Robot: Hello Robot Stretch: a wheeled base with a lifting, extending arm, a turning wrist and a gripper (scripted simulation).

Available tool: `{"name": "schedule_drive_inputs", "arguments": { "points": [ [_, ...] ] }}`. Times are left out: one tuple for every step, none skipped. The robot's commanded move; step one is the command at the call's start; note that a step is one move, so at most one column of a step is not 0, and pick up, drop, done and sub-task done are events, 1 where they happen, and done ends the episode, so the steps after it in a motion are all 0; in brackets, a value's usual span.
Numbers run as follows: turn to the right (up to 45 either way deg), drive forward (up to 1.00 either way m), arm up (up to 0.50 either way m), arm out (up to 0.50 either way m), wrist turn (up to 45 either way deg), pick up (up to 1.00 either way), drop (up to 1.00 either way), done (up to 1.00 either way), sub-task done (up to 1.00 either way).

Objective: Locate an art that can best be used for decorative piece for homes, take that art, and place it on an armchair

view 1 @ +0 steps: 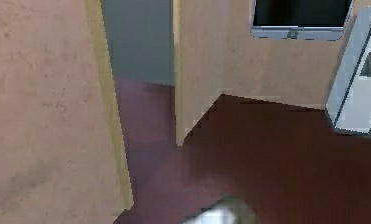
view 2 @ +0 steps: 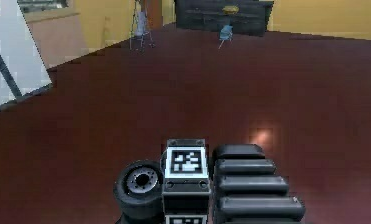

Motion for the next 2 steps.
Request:
{"name": "schedule_drive_inputs", "arguments": {
  "points": [
    [0.0,1.0,0.0,0.0,0.0,0.0,0.0,0.0,0.0],
    [0.0,0.2,0.0,0.0,0.0,0.0,0.0,0.0,0.0]
  ]
}}
